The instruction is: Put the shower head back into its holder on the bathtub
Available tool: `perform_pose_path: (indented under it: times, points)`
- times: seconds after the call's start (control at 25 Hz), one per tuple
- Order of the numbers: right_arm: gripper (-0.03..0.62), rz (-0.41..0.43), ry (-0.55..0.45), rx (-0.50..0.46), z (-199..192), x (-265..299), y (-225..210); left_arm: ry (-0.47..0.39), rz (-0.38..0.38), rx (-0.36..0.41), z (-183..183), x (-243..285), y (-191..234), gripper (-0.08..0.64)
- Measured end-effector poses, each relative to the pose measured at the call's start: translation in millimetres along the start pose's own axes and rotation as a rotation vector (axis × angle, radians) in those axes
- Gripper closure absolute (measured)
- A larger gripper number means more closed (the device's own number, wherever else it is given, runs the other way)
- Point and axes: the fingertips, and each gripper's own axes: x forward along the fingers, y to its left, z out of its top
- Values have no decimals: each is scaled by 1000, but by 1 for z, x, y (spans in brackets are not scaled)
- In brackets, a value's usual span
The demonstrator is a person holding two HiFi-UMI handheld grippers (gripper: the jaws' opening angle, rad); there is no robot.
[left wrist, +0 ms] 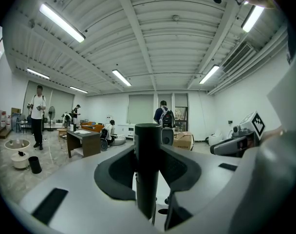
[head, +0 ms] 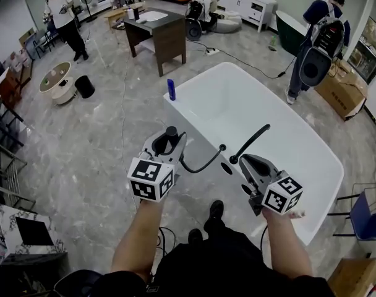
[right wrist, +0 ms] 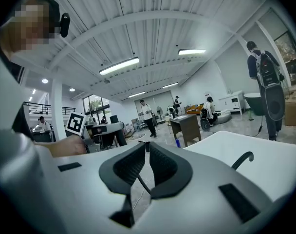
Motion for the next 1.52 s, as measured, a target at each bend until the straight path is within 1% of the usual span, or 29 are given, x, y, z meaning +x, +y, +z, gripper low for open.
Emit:
perform_pose_path:
  times: [0.24, 0.4, 0.56, 0.72, 0.84, 0.96, 1.08, 1.24, 1.52]
  points:
    - [549, 8, -8, 16, 11, 13, -31, 28, 18, 7, -1, 38, 8, 420]
    - [552, -12, -11, 41, 15, 15, -69, 61, 1, 2, -7, 77, 3, 420]
    - [554, -27, -20, 71, 25, 18, -111, 83, -9, 18, 0, 120, 0, 420]
    - [557, -9, -37, 103, 37, 26, -144, 127, 2, 37, 3, 151, -2, 420]
    - [560, 10, -38, 122, 40, 32, -159, 161, 12, 52, -1, 164, -4, 420]
    - [560, 22, -36, 133, 37, 42, -170, 173, 14, 60, -4, 174, -1, 420]
    - [563, 19, -32, 139, 34, 48, -178, 170, 4, 58, -3, 185, 0, 420]
    - [563, -6, -25, 120, 38, 51, -191, 150, -28, 55, 5, 203, -3, 420]
    - [565, -43, -39, 91, 58, 64, -197, 91, -90, 70, 37, 235, 7, 420]
